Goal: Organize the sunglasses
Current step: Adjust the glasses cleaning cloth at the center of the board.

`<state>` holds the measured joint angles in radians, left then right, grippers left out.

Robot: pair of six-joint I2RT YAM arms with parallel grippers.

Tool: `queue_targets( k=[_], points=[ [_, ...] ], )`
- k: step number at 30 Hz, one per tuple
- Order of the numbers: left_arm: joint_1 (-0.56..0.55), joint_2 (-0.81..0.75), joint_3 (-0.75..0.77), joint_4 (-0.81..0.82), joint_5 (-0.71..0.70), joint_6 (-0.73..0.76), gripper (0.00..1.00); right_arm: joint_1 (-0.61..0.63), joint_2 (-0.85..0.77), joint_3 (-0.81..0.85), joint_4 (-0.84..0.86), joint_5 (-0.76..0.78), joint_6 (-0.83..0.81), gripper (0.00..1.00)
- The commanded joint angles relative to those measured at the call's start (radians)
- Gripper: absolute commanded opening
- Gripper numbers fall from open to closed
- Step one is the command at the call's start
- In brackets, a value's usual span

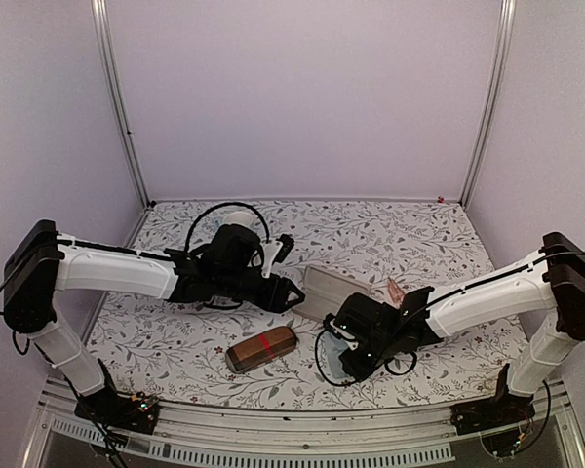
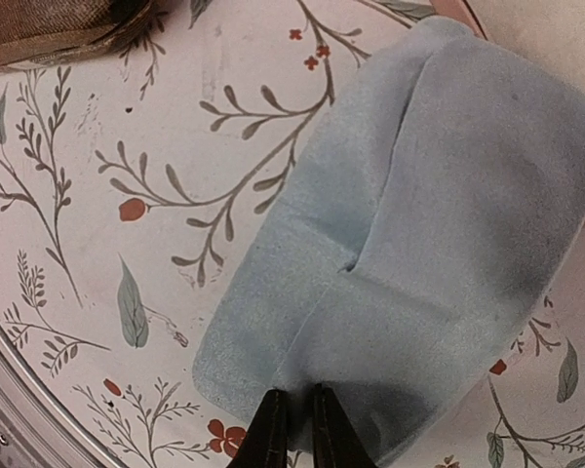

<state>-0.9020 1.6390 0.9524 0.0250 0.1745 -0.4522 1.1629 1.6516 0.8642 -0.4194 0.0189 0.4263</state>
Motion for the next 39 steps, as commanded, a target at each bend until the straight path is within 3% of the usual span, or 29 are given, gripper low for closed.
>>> queue_targets(
  k=[1, 10, 23, 29, 39],
  points=[
    [0.012, 0.017, -0.017, 0.024, 0.006, 0.008, 0.51, 0.009, 0.013, 0.008, -0.031, 0.035, 0.004, 0.09],
    [-0.003, 0.023, -0.053, 0.043, 0.011, 0.016, 0.5, -0.011, -0.091, -0.012, 0.005, -0.01, 0.024, 0.04],
    [-0.109, 0.084, -0.042, 0.057, 0.005, 0.062, 0.5, -0.166, -0.274, -0.217, 0.108, -0.211, 0.128, 0.04],
    [-0.158, 0.131, 0.014, 0.02, -0.01, 0.117, 0.5, -0.248, -0.354, -0.306, 0.1, -0.213, 0.199, 0.07],
    [-0.193, 0.237, 0.11, -0.001, 0.052, 0.147, 0.48, -0.243, -0.375, -0.29, 0.03, -0.16, 0.192, 0.18]
  ],
)
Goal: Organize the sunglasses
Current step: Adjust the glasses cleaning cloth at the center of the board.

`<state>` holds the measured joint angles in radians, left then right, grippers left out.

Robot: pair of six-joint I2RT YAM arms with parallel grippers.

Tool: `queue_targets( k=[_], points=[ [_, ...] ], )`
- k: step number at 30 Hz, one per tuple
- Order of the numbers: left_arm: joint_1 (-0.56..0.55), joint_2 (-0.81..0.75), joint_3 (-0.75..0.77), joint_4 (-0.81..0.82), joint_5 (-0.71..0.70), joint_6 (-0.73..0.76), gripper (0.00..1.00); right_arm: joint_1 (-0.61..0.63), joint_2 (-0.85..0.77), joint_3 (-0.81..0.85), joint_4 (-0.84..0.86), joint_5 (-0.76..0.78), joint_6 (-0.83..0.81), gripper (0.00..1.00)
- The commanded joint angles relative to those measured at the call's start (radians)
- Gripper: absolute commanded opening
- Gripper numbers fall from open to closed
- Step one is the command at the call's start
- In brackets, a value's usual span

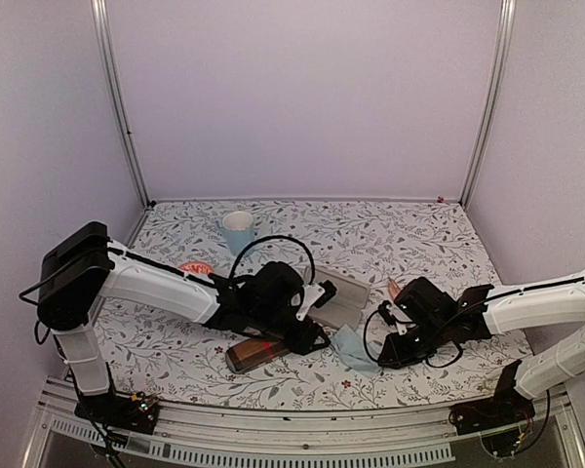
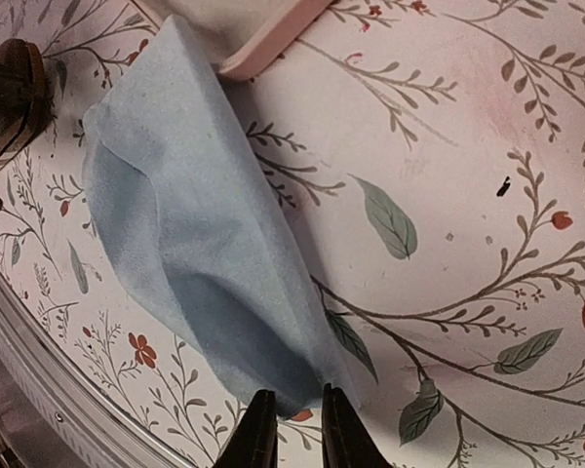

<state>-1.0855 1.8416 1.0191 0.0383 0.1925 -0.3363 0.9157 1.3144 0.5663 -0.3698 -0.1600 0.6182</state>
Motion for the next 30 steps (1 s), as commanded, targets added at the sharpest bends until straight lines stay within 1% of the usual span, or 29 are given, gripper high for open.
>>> queue_targets(
  k=[1, 2, 4, 11, 19, 25, 30],
  points=[
    [-0.009, 0.041, 0.053, -0.019, 0.04, 0.036, 0.47, 0.01, -0.047, 0.012, -0.017, 0.02, -0.003, 0.18],
    [-0.009, 0.05, 0.062, -0.027, 0.041, 0.038, 0.47, 0.02, -0.057, 0.016, -0.015, 0.023, -0.011, 0.23],
    [-0.007, 0.066, 0.082, -0.044, 0.042, 0.039, 0.45, 0.043, -0.068, 0.027, -0.012, 0.03, -0.018, 0.24],
    [0.003, 0.166, 0.157, -0.105, 0.054, 0.014, 0.4, 0.06, -0.06, 0.031, -0.006, 0.036, -0.021, 0.25],
    [0.027, 0.191, 0.152, -0.074, 0.135, -0.018, 0.36, 0.063, -0.07, 0.027, -0.002, 0.045, -0.022, 0.25],
    [0.034, 0.198, 0.145, -0.03, 0.201, -0.044, 0.26, 0.064, -0.072, 0.014, 0.008, 0.044, -0.017, 0.24],
    [0.04, 0.198, 0.14, -0.015, 0.205, -0.056, 0.17, 0.068, -0.079, 0.008, 0.014, 0.038, -0.016, 0.24]
  ],
)
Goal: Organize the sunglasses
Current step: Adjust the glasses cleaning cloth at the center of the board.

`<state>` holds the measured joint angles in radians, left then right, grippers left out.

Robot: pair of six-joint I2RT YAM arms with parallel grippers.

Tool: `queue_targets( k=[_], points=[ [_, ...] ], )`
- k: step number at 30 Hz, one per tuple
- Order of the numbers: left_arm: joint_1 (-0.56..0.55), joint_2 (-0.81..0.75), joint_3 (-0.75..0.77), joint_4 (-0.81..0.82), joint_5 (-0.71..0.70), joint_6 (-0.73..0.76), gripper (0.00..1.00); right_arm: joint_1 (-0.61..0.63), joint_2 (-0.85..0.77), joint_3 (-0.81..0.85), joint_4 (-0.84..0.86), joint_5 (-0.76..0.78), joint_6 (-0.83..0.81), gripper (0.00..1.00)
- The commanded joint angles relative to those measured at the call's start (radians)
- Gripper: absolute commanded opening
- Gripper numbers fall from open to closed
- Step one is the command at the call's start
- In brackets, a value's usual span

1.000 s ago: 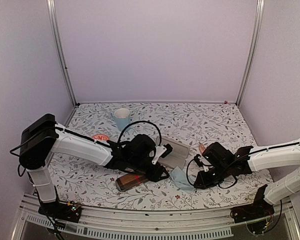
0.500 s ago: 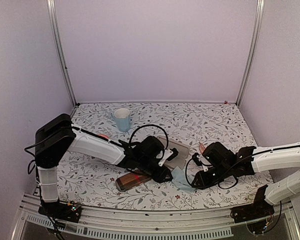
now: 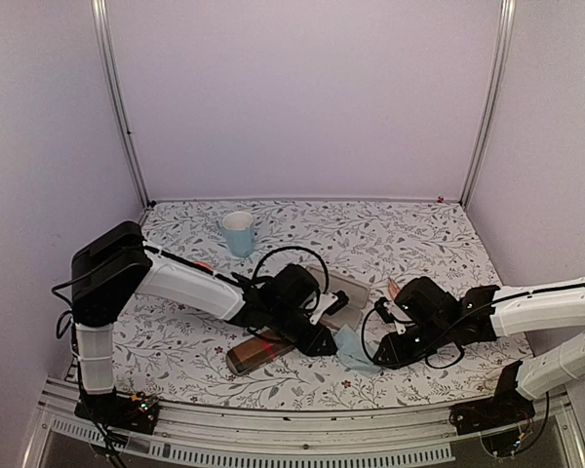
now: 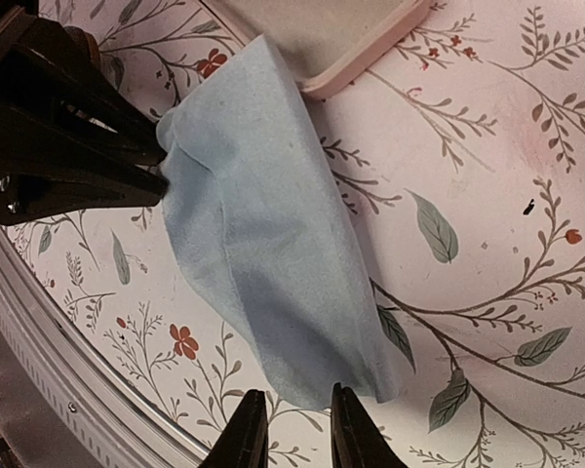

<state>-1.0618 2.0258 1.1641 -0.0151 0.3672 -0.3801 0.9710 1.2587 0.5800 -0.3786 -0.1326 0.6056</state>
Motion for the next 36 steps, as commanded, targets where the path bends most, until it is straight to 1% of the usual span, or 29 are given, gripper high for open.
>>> queue_targets(
  k=[1, 6, 9, 10, 18, 22, 26, 33, 36],
  points=[
    [0.019, 0.013, -0.006, 0.042, 0.029, -0.016, 0.16, 0.017, -0.027, -0.007, 0.027, 0.008, -0.005, 0.24],
    [0.021, 0.016, -0.006, 0.048, 0.024, -0.033, 0.06, 0.053, -0.049, -0.008, 0.054, -0.013, -0.023, 0.27],
    [0.021, 0.014, -0.007, 0.052, 0.028, -0.046, 0.0, 0.077, -0.044, -0.003, 0.059, -0.021, -0.03, 0.28],
    [0.021, 0.011, -0.009, 0.053, 0.029, -0.049, 0.0, 0.087, -0.038, -0.001, 0.061, -0.023, -0.031, 0.28],
    [0.019, -0.03, -0.024, 0.053, 0.047, -0.101, 0.0, 0.147, 0.042, 0.022, 0.106, -0.038, -0.038, 0.28],
    [0.009, -0.049, -0.038, 0.048, 0.059, -0.137, 0.0, 0.164, 0.09, 0.039, 0.108, -0.016, -0.037, 0.29],
    [-0.007, -0.103, -0.049, 0.017, 0.051, -0.158, 0.0, 0.177, 0.134, 0.054, 0.102, 0.014, -0.026, 0.29],
    [-0.02, -0.138, -0.068, -0.015, 0.02, -0.167, 0.0, 0.181, 0.151, 0.069, 0.08, 0.071, -0.013, 0.3],
    [-0.021, -0.14, -0.066, -0.021, 0.014, -0.167, 0.0, 0.18, 0.144, 0.068, 0.08, 0.071, -0.014, 0.32]
  ],
)
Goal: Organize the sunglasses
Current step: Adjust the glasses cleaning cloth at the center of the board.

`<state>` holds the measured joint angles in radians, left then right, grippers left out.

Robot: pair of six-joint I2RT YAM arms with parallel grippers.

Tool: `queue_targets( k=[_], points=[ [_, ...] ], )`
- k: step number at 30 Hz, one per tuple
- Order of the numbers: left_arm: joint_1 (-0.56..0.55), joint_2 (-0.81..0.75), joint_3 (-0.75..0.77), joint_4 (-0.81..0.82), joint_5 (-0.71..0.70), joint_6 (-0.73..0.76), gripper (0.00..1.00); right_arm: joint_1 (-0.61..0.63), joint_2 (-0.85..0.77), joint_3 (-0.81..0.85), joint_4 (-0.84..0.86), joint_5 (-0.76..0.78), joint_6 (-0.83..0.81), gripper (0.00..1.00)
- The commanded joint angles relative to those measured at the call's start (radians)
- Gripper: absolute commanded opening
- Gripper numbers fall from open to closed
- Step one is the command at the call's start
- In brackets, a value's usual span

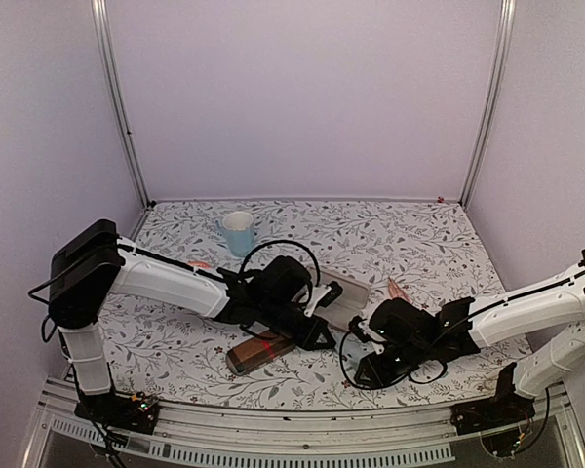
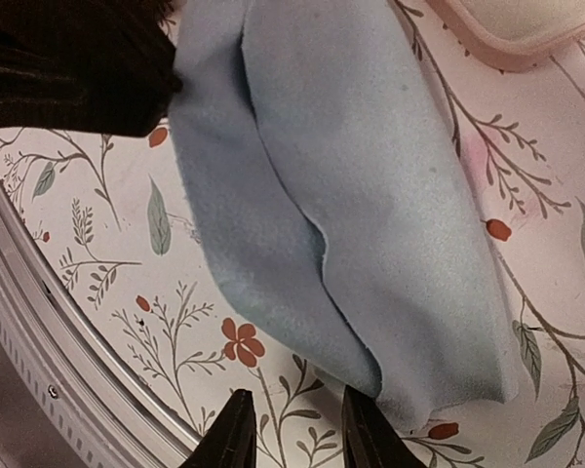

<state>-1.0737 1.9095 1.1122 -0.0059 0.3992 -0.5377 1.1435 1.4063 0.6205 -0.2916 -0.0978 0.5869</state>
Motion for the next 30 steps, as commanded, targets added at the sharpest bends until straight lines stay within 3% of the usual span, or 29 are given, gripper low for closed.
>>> queue_targets(
  k=[1, 20, 30],
  points=[
    [-0.009, -0.023, -0.014, -0.031, -0.018, -0.01, 0.0, 0.007, -0.002, 0.027, -0.006, 0.034, 0.003, 0.32],
    [-0.012, 0.007, 0.002, -0.043, -0.013, -0.004, 0.0, 0.058, 0.061, 0.065, -0.07, 0.19, 0.002, 0.32],
    [-0.011, 0.011, 0.006, -0.052, -0.009, 0.001, 0.0, 0.1, 0.166, 0.109, -0.117, 0.251, -0.001, 0.2]
  ],
)
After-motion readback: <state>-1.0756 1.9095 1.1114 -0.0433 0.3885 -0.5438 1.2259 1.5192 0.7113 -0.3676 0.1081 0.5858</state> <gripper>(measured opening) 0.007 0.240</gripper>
